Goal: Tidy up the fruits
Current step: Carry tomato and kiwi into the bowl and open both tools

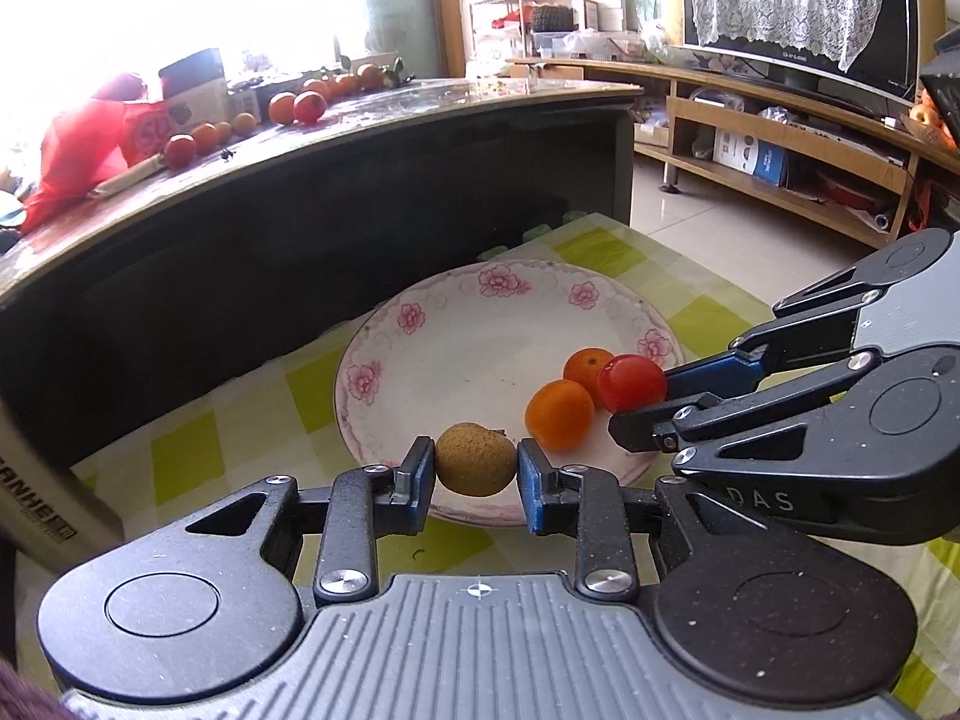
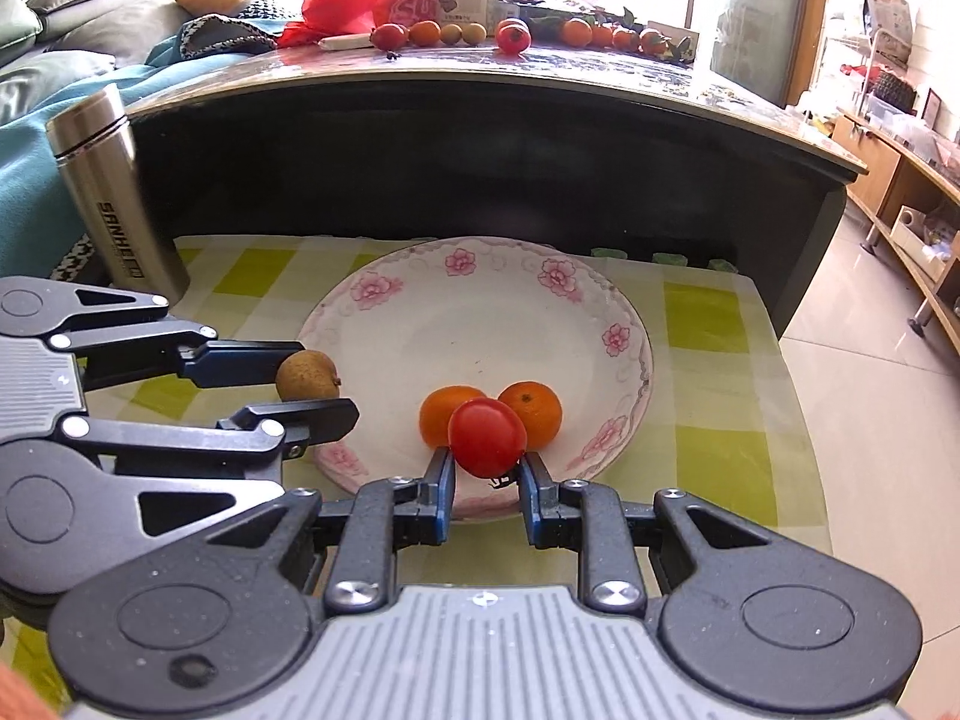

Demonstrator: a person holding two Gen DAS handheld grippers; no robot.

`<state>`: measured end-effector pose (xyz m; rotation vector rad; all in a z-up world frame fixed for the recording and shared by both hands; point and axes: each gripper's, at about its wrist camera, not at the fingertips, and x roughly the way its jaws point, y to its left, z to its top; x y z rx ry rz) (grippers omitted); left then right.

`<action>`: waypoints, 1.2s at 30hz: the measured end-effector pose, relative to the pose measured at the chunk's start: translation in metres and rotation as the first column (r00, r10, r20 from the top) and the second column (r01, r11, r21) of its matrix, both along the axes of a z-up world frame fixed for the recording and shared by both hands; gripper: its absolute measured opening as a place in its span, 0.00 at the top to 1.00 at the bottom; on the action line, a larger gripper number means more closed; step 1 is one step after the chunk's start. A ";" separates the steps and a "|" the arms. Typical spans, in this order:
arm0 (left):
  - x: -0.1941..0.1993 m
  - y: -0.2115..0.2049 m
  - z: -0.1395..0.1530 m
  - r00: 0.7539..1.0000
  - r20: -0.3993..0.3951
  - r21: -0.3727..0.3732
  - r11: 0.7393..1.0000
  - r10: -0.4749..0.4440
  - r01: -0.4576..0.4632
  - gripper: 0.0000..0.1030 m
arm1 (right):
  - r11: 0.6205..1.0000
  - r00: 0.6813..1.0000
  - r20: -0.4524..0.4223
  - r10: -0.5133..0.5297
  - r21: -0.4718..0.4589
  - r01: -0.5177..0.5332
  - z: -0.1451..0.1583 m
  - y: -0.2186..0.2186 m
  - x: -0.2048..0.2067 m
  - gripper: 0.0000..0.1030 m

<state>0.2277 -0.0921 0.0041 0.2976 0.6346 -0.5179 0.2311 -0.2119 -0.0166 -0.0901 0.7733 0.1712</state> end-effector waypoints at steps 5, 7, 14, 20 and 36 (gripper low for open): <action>0.009 -0.002 -0.006 1.000 -0.008 0.014 1.000 0.007 -0.007 0.64 | 1.000 1.000 -0.010 -0.001 -0.008 0.001 -0.006 0.000 0.010 0.71; 0.013 -0.003 -0.008 1.000 -0.012 0.016 1.000 0.011 -0.011 0.63 | 1.000 1.000 -0.008 -0.004 -0.012 0.004 -0.008 0.000 0.013 0.71; 0.020 -0.005 -0.010 1.000 -0.012 0.026 0.999 0.027 -0.026 0.63 | 1.000 1.000 0.003 -0.004 -0.015 0.004 -0.008 -0.001 0.020 0.70; 0.020 -0.002 -0.009 0.999 -0.013 0.024 0.999 0.041 -0.041 0.60 | 1.000 1.000 0.018 -0.004 -0.024 0.005 -0.005 0.001 0.020 0.70; 0.006 0.020 0.011 0.997 0.006 0.002 0.997 0.077 -0.077 0.56 | 0.997 0.996 0.094 0.006 -0.072 0.000 0.016 0.012 0.006 0.51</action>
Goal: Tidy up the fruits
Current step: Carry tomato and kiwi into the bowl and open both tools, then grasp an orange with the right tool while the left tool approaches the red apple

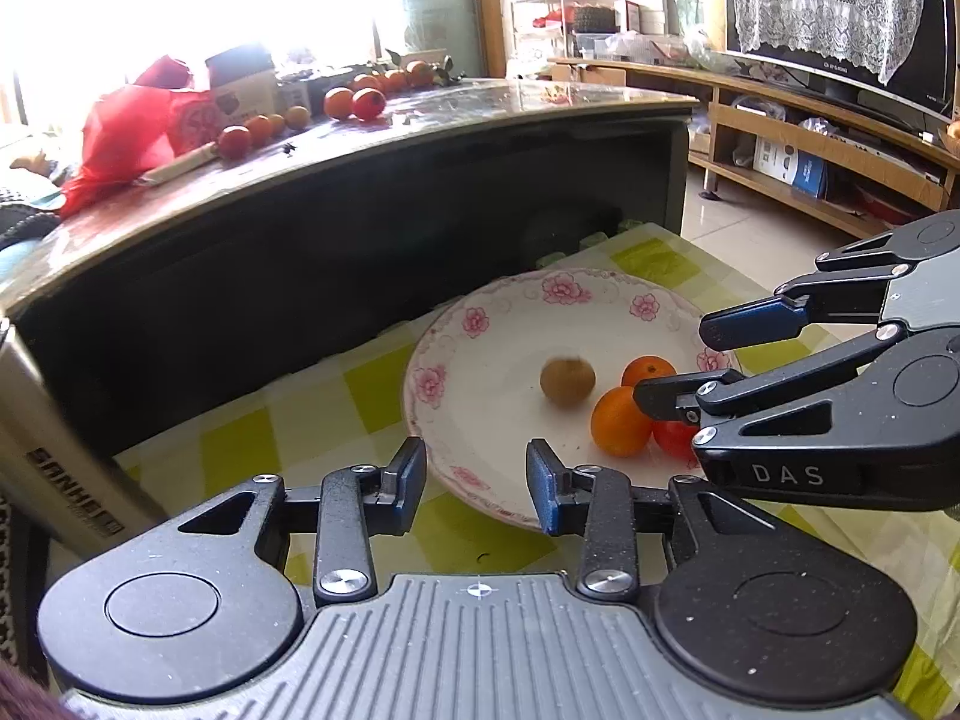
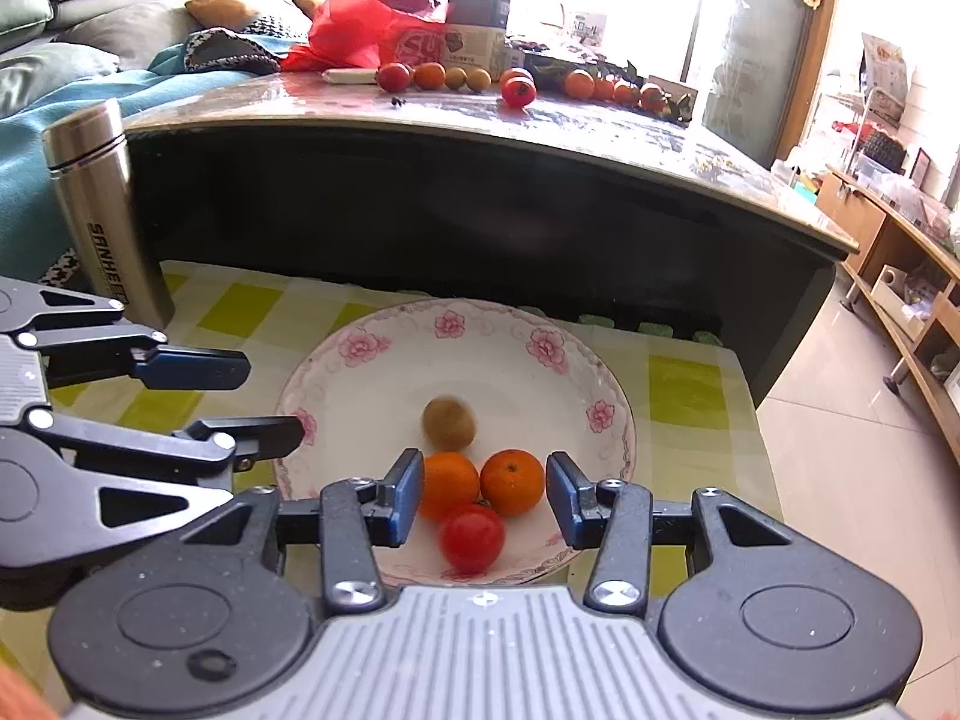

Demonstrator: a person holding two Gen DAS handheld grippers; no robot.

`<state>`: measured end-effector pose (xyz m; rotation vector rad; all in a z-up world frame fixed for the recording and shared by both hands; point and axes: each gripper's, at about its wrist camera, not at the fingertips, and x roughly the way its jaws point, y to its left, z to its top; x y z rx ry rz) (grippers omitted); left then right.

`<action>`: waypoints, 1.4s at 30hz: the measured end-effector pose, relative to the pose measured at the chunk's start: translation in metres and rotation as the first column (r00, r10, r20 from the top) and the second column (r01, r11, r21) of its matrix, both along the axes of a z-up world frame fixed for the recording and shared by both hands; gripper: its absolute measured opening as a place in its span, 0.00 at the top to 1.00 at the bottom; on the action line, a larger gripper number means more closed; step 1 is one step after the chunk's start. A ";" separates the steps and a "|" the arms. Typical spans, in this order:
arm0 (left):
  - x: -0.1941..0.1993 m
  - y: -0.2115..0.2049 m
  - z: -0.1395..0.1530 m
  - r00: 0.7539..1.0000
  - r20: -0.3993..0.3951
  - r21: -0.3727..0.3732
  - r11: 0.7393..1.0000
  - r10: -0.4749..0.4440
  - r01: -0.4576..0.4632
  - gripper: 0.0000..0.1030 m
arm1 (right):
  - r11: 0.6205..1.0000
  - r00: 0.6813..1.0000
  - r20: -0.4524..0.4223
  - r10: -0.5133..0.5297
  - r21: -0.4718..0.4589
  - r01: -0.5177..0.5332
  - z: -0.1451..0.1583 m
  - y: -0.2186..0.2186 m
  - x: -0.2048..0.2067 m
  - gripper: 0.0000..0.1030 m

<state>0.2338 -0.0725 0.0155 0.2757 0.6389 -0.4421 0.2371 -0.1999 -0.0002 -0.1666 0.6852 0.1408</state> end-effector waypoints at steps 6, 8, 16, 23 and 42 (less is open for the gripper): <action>-0.011 0.009 0.009 1.000 0.007 -0.015 1.000 0.008 -0.007 0.55 | 1.000 1.000 0.021 0.004 -0.013 -0.004 0.010 0.005 -0.012 0.51; -0.015 0.012 0.012 1.000 0.004 -0.029 1.000 0.008 -0.008 0.54 | 1.000 1.000 0.022 0.006 -0.007 -0.006 0.013 0.006 -0.018 0.51; -0.042 0.029 0.019 1.000 -0.005 -0.036 0.999 -0.001 0.001 0.52 | 0.999 0.999 -0.025 0.044 0.014 -0.043 0.014 0.012 -0.058 0.51; -0.065 0.049 0.014 0.999 -0.053 -0.015 1.000 -0.010 0.010 0.51 | 0.991 0.985 -0.108 0.133 0.034 -0.130 -0.001 0.029 -0.104 0.50; -0.062 0.054 -0.026 0.991 -0.117 0.016 0.998 -0.065 0.067 0.46 | 0.968 0.952 -0.184 0.245 0.095 -0.231 -0.036 0.056 -0.110 0.45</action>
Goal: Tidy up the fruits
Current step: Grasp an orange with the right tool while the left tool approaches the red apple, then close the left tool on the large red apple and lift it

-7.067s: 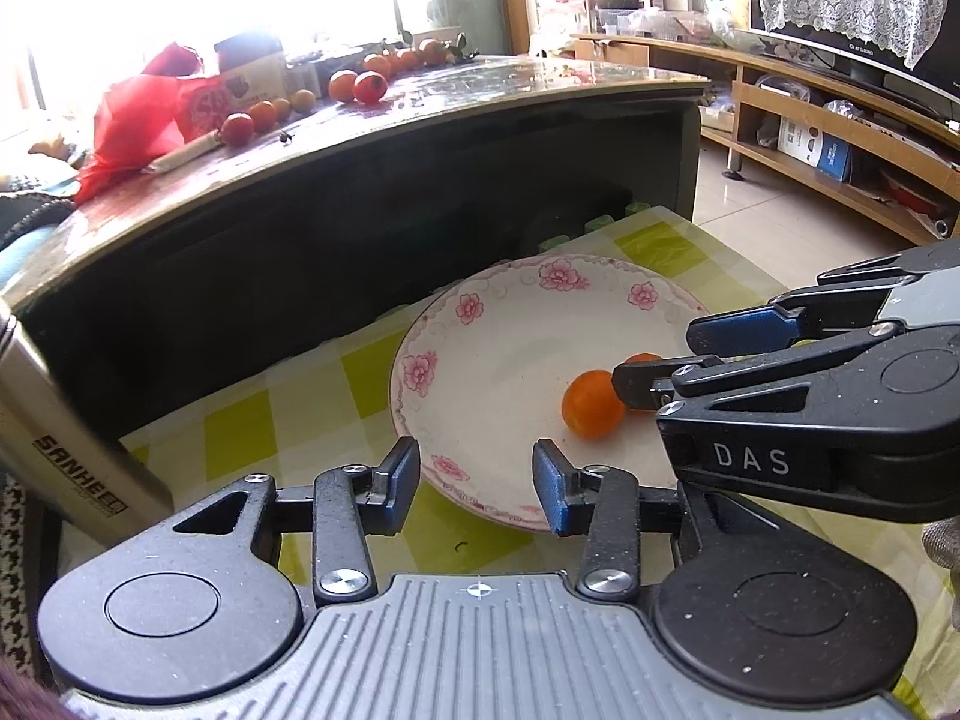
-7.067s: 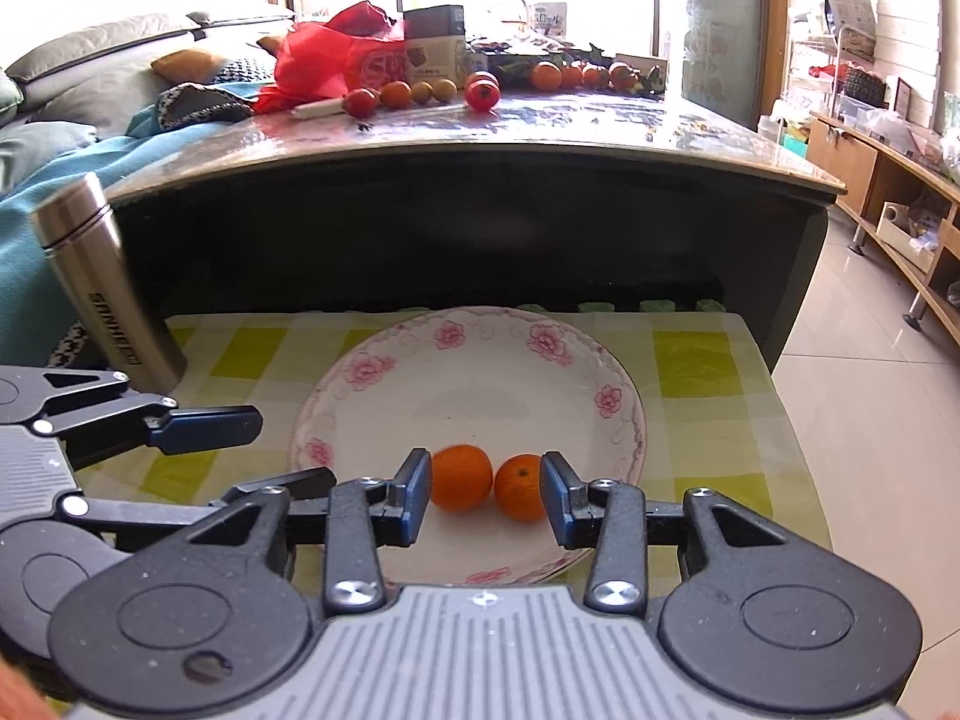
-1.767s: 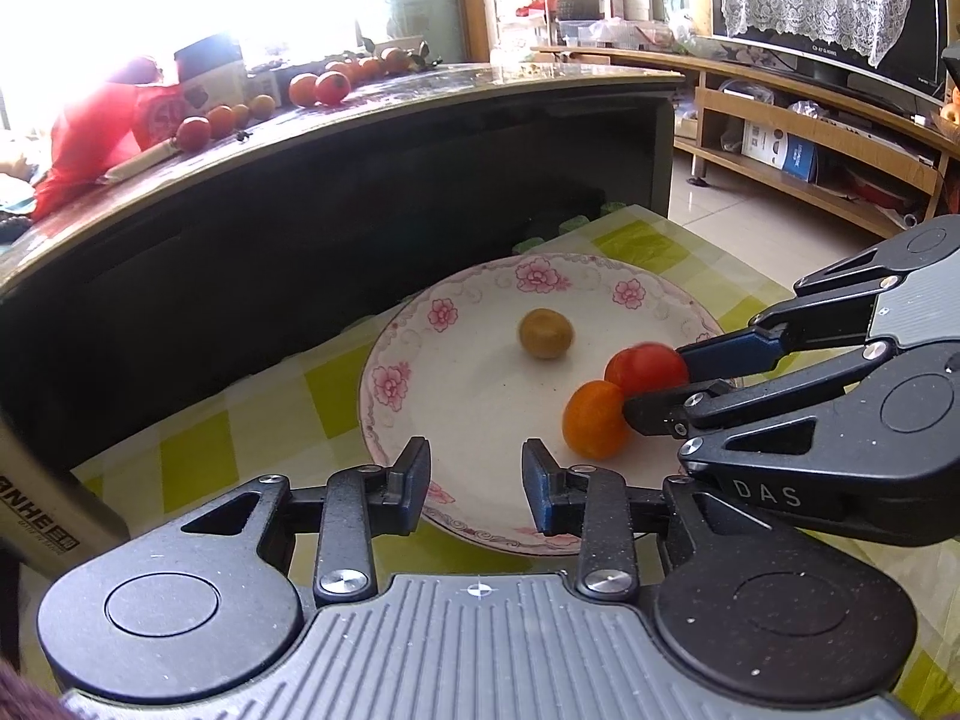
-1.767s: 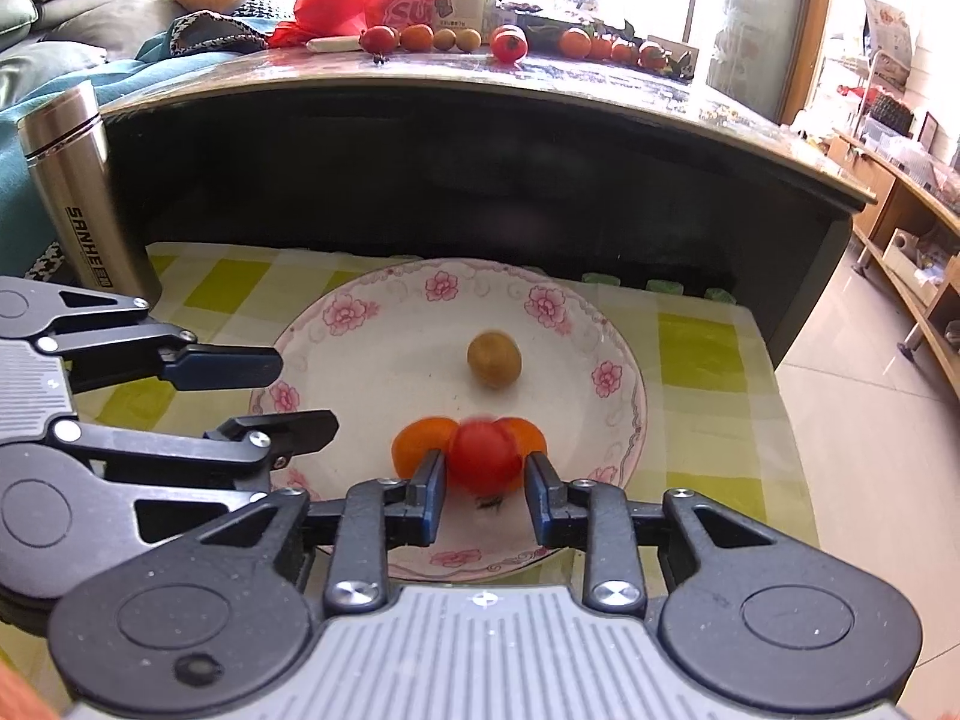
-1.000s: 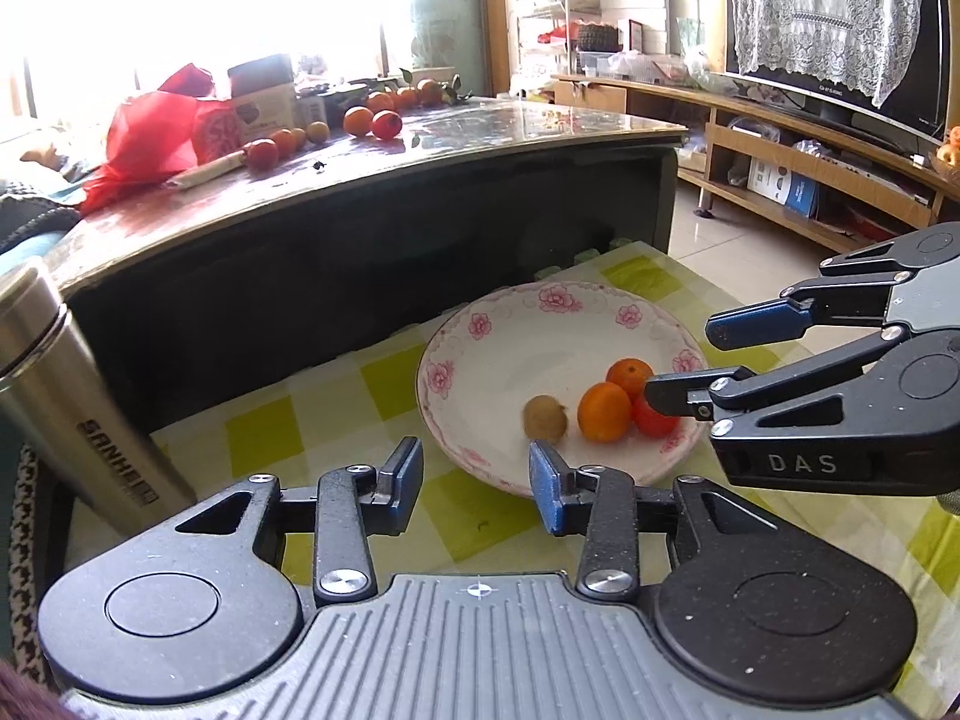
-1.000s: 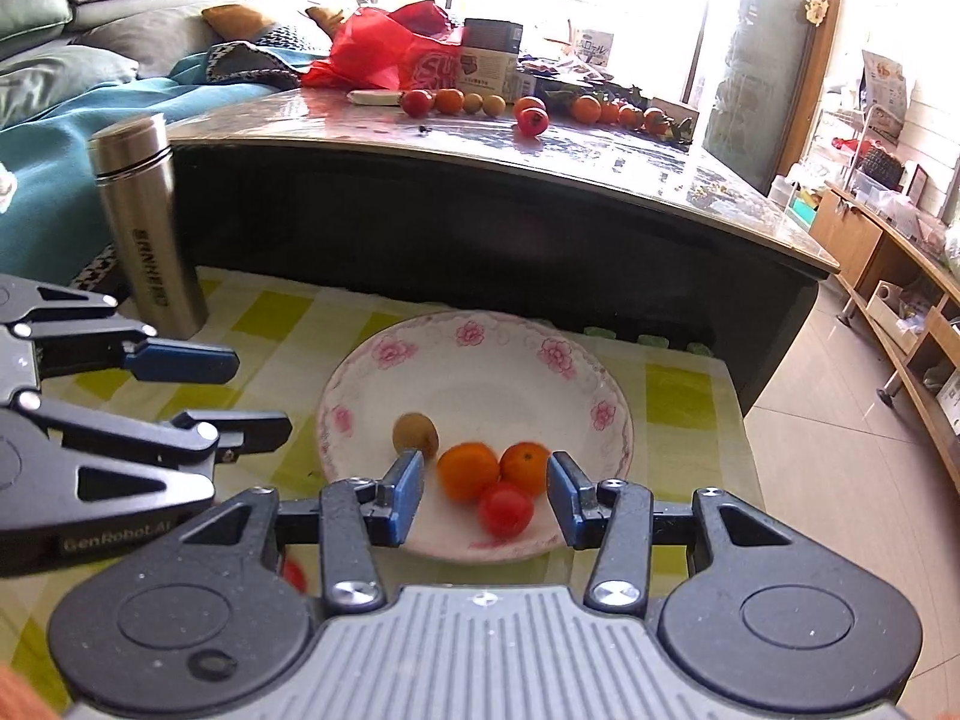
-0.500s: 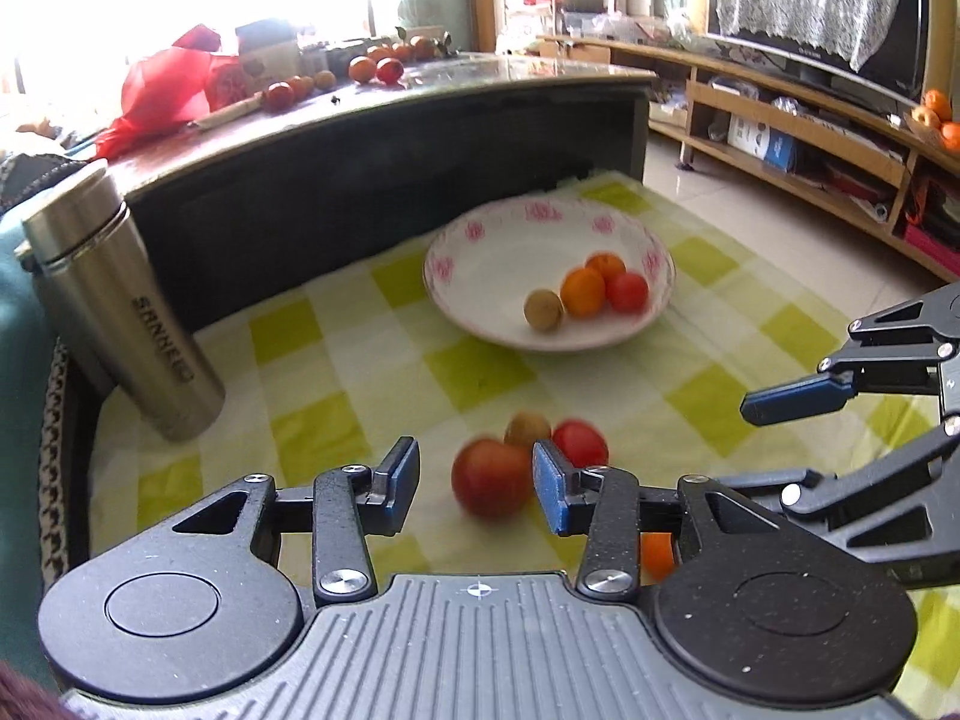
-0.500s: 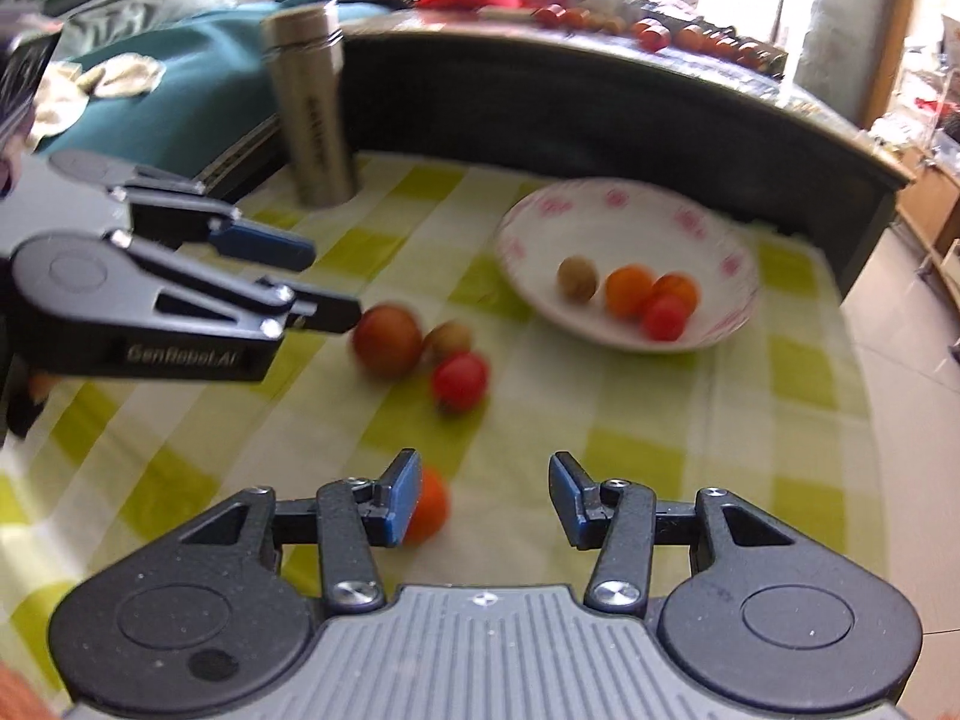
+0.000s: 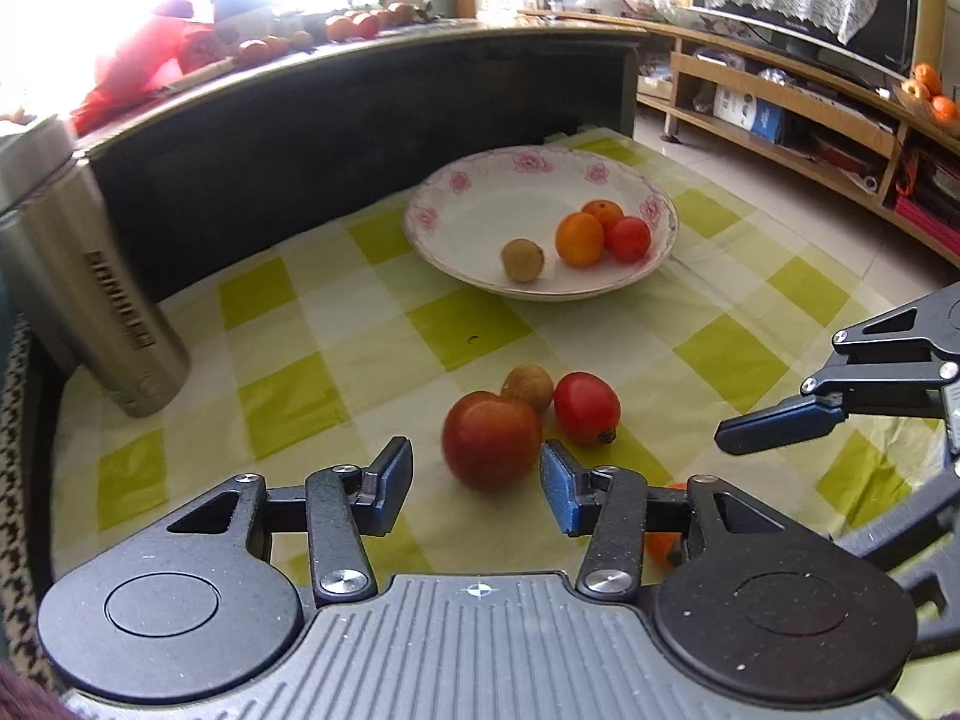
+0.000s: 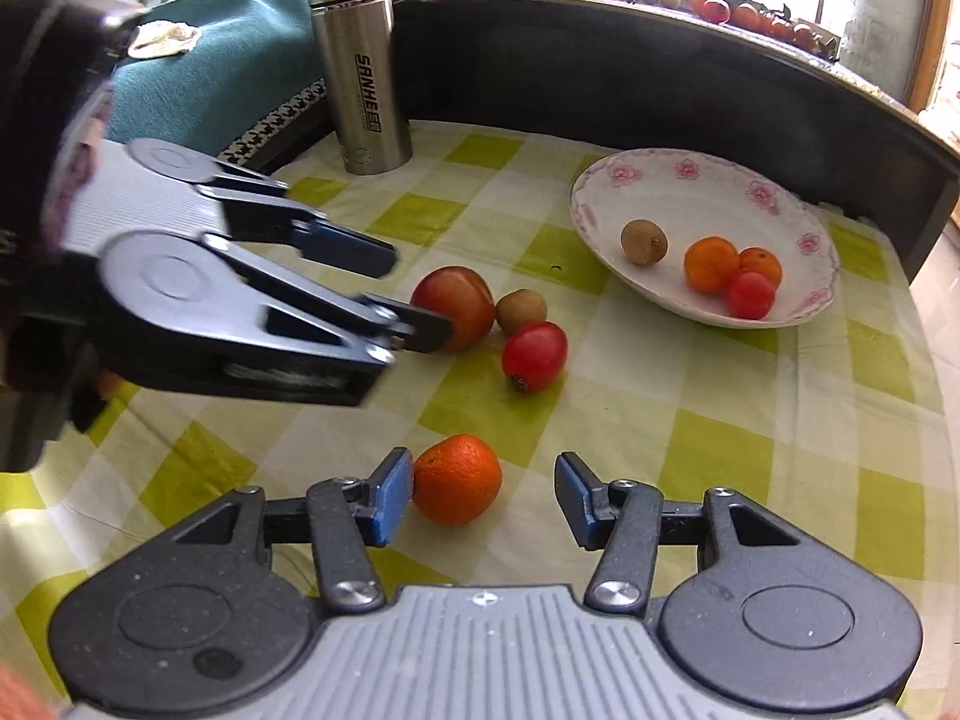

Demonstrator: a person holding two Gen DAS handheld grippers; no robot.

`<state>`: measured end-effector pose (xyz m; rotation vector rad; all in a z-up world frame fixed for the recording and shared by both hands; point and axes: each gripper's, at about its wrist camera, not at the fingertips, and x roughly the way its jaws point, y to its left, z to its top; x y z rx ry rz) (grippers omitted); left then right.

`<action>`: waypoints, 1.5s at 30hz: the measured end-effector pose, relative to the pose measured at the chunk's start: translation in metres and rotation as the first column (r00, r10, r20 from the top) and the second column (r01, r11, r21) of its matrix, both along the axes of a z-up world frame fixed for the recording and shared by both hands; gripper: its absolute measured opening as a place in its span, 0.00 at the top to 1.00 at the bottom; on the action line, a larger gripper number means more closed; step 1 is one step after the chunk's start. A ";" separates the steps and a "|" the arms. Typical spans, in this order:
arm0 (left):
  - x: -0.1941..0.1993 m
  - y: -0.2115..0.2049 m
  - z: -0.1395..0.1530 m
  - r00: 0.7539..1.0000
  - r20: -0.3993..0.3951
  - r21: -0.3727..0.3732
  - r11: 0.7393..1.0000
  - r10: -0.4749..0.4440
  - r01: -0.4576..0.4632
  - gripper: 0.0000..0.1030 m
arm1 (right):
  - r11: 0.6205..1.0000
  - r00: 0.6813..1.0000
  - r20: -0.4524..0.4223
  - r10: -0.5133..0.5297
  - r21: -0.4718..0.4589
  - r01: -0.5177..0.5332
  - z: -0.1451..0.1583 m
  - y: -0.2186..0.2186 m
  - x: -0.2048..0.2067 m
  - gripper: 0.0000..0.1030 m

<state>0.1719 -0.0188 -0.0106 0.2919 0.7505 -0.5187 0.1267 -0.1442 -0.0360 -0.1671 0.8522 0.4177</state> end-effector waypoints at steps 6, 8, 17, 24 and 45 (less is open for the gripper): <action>0.012 -0.009 -0.012 1.000 -0.007 0.008 1.000 -0.003 0.003 0.46 | 1.000 1.000 -0.010 0.011 0.026 -0.011 -0.002 0.003 0.006 0.45; 0.015 -0.010 -0.015 1.000 -0.010 0.006 1.000 0.000 0.000 0.46 | 0.999 1.000 -0.015 0.015 0.031 -0.015 -0.003 0.004 0.008 0.46; 0.014 -0.016 -0.021 1.000 0.001 0.049 0.998 -0.030 0.030 0.51 | 0.999 0.999 -0.046 0.027 0.032 -0.025 -0.012 0.007 0.015 0.60; 0.009 -0.008 -0.017 0.999 -0.024 0.038 0.999 -0.036 0.037 0.52 | 1.000 0.999 -0.043 -0.009 0.028 0.010 -0.009 -0.002 0.014 0.61; 0.002 -0.004 -0.022 0.999 -0.019 0.032 0.999 -0.042 0.042 0.41 | 0.998 0.998 -0.014 -0.057 -0.022 0.057 -0.009 -0.013 0.015 0.60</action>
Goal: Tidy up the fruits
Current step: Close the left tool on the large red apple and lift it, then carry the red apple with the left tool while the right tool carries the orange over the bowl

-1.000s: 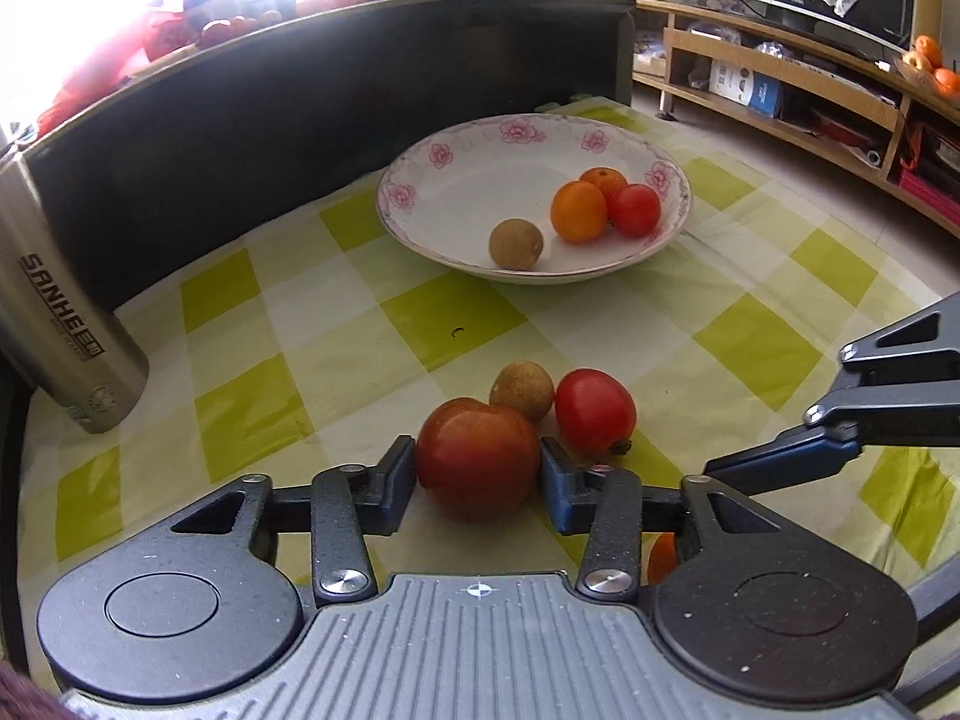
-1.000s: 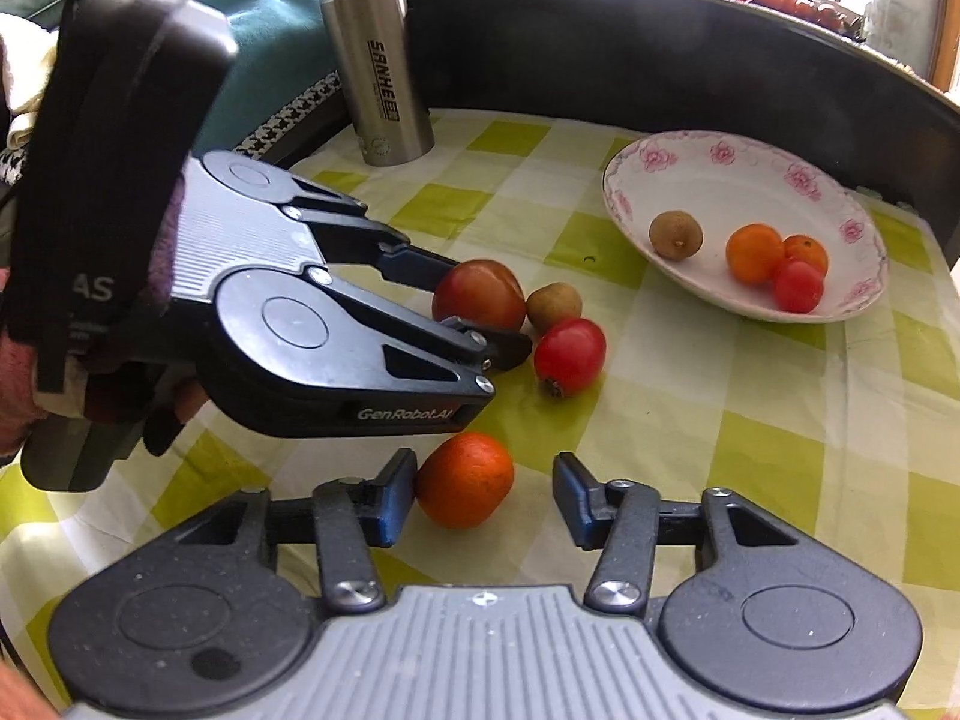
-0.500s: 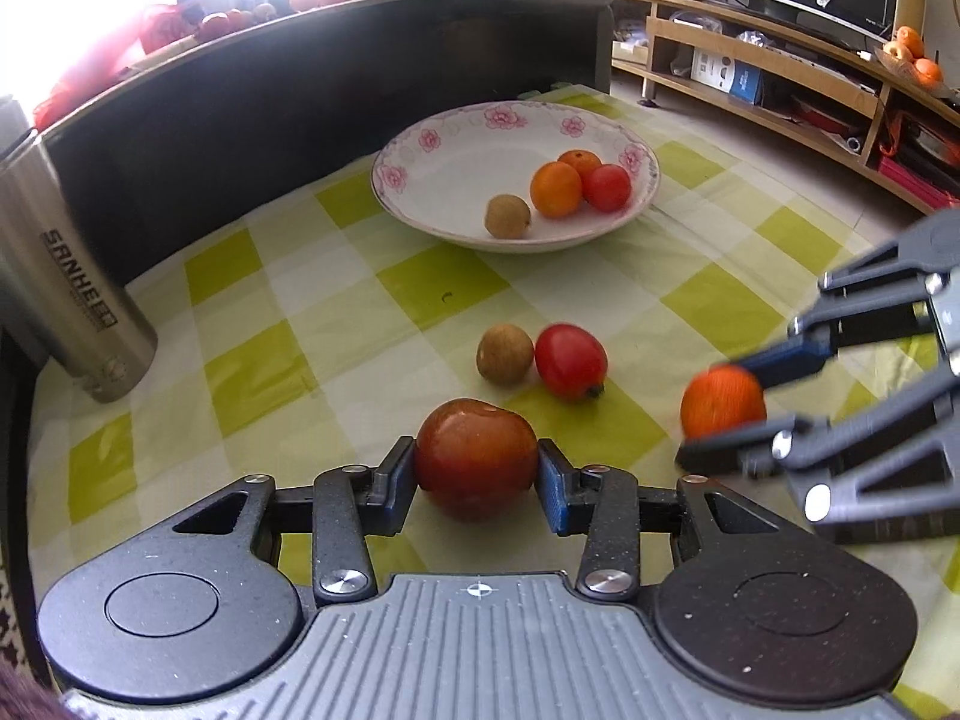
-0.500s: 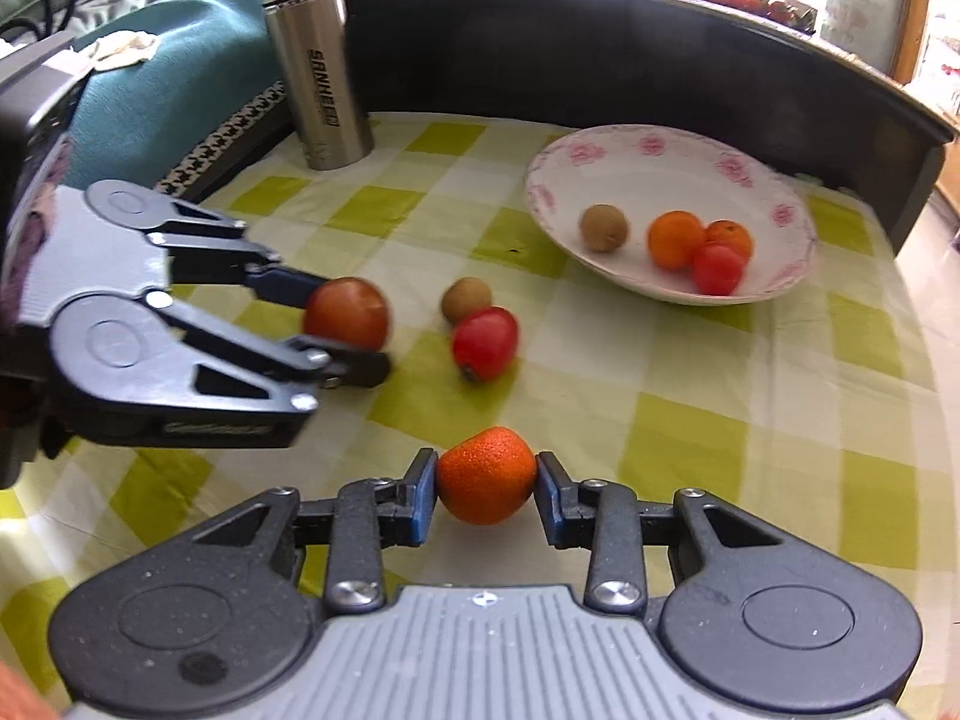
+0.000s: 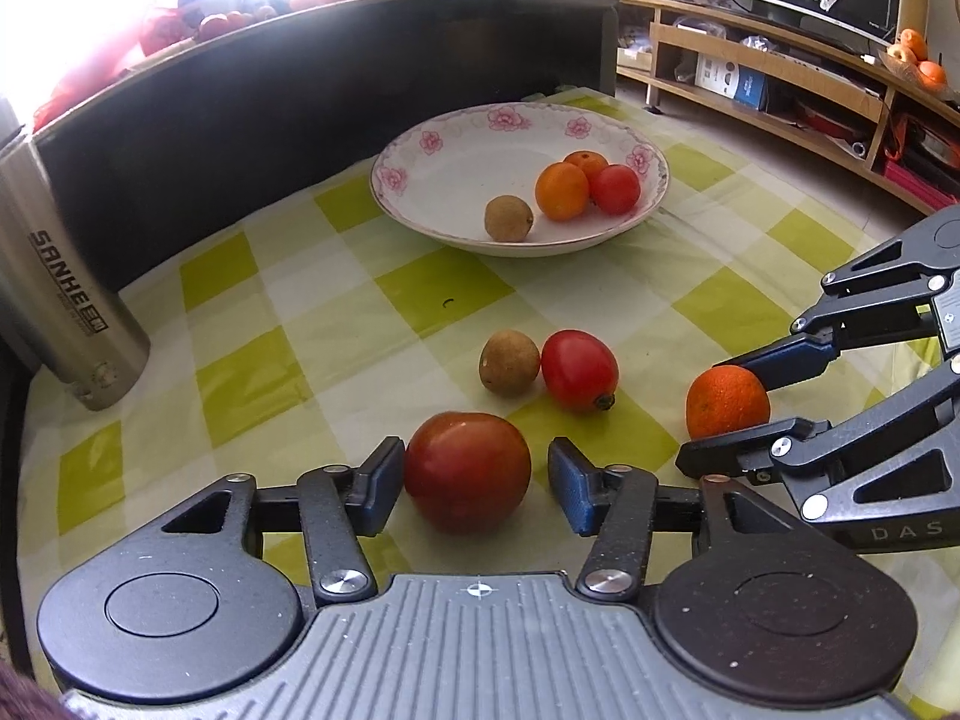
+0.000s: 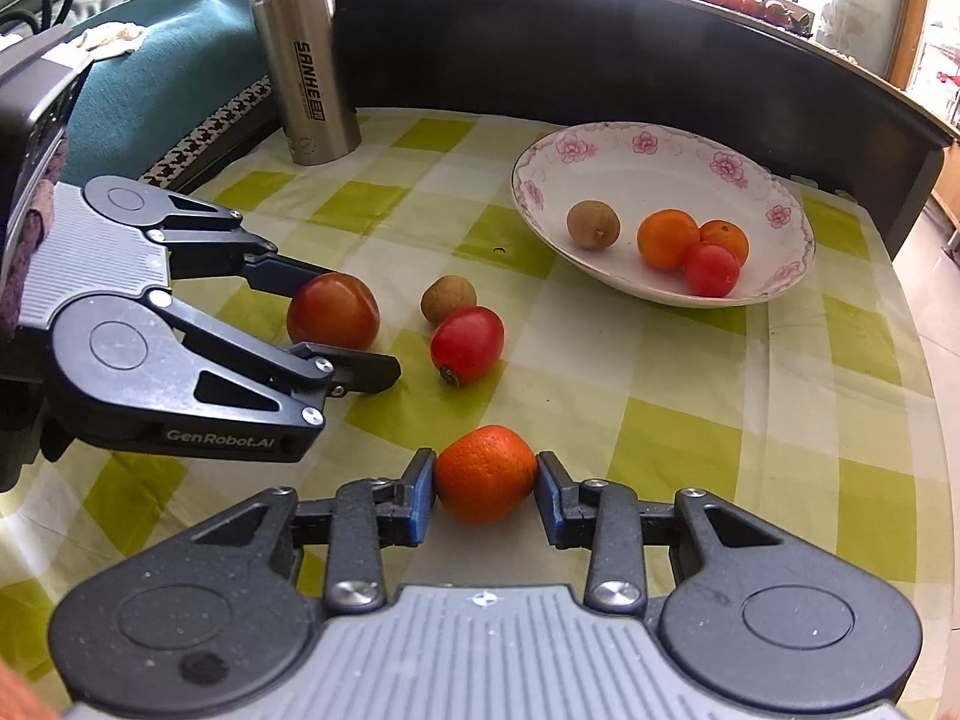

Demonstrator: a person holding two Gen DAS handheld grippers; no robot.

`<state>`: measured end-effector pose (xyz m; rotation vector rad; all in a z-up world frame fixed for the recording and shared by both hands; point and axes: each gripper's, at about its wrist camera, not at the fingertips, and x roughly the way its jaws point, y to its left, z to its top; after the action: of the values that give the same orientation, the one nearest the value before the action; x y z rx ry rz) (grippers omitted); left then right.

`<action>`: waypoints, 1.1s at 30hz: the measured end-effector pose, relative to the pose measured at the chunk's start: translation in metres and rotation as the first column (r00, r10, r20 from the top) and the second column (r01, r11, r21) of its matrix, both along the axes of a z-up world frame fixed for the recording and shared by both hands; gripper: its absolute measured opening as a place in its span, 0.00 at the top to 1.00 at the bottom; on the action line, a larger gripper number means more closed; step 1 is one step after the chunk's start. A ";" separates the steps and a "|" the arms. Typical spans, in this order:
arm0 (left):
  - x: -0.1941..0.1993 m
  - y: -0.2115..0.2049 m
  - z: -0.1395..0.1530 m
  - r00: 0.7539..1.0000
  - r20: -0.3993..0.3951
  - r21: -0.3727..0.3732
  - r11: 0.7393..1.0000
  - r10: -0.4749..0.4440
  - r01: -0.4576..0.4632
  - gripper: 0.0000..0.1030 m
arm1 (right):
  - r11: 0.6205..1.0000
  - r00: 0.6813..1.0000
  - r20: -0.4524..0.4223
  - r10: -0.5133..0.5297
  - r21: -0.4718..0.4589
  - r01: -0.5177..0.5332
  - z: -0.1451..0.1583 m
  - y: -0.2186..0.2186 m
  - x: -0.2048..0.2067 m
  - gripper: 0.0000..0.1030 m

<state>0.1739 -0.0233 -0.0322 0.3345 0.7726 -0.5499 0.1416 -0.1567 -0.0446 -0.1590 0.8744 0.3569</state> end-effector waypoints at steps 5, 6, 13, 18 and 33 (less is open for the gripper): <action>-0.006 0.002 0.001 1.000 0.004 0.004 1.000 0.003 -0.003 0.51 | 1.000 1.000 -0.005 -0.002 -0.007 0.002 0.001 0.001 0.000 0.61; -0.006 0.001 0.001 1.000 0.007 0.009 1.000 0.004 -0.004 0.52 | 1.000 1.000 -0.004 -0.002 -0.013 0.002 0.001 0.002 0.000 0.61; -0.005 -0.002 0.007 1.000 0.002 -0.002 1.000 0.012 -0.012 0.52 | 0.999 0.999 0.011 -0.038 -0.026 0.038 0.007 0.001 0.006 0.61; 0.001 -0.014 0.020 0.999 0.031 -0.033 0.999 0.013 -0.012 0.52 | 0.996 0.996 0.043 -0.084 -0.015 0.085 0.018 -0.008 0.016 0.61; 0.047 -0.049 0.044 0.991 0.134 -0.036 0.999 0.029 -0.024 0.52 | 0.975 0.961 0.175 -0.213 -0.026 0.221 0.047 -0.034 0.077 0.61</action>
<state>0.2210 -0.0724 0.0119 0.3255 0.6361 -0.5095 0.2189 -0.1908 0.0027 -0.1324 0.7219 0.1158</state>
